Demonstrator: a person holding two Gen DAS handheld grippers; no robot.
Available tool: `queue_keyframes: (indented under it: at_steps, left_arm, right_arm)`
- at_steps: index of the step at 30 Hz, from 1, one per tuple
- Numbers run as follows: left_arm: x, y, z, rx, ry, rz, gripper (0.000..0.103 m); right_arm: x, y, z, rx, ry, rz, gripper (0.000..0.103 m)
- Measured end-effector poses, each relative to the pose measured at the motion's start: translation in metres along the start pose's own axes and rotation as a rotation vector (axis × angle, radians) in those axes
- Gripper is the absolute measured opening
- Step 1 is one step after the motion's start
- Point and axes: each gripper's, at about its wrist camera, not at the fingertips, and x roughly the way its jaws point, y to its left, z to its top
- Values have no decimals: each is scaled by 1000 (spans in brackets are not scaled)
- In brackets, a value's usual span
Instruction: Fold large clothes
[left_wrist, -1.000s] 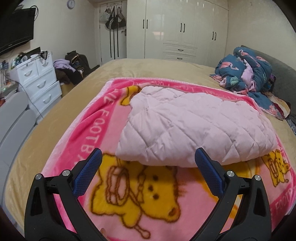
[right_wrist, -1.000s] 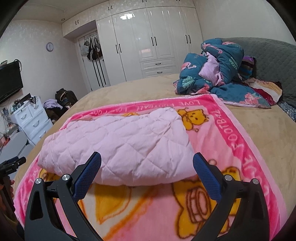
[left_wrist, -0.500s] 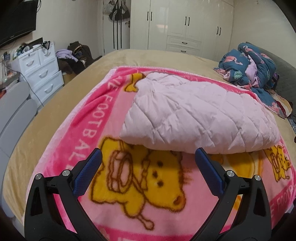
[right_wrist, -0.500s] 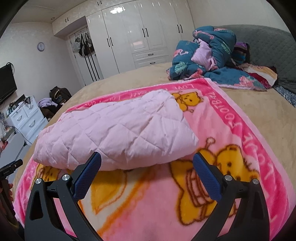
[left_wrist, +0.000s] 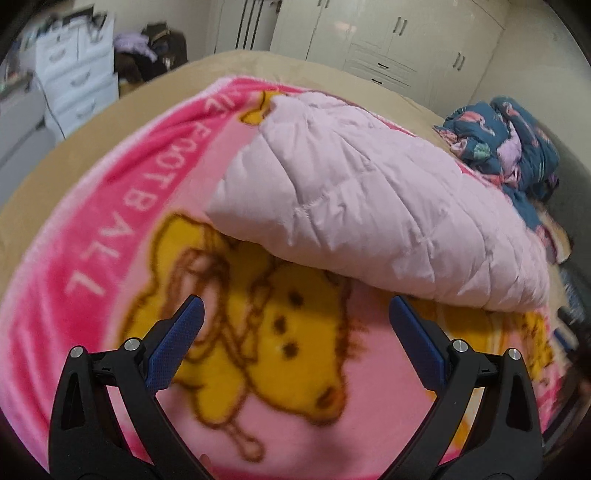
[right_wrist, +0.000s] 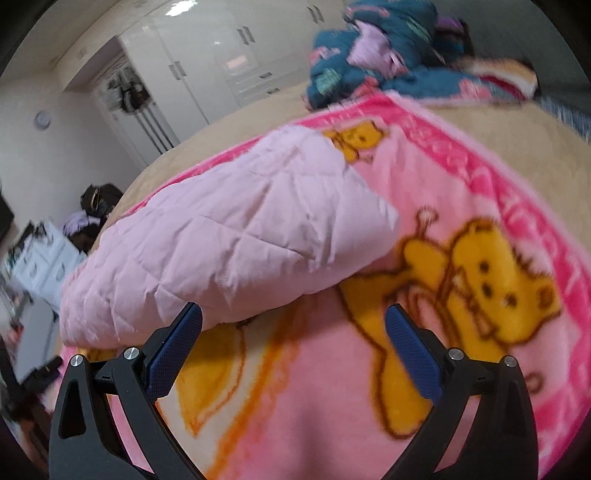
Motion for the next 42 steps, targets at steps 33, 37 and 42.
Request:
queue_keyframes:
  at_steps: [33, 37, 42]
  left_arm:
    - [93, 23, 58, -361, 57, -174, 95]
    - [101, 24, 60, -377, 60, -185, 95]
    - [108, 22, 63, -383, 50, -189, 95]
  right_arm:
    - [115, -28, 49, 288, 115, 103, 99]
    - [120, -28, 50, 297, 112, 116, 99]
    - [124, -24, 51, 292, 101, 124, 99]
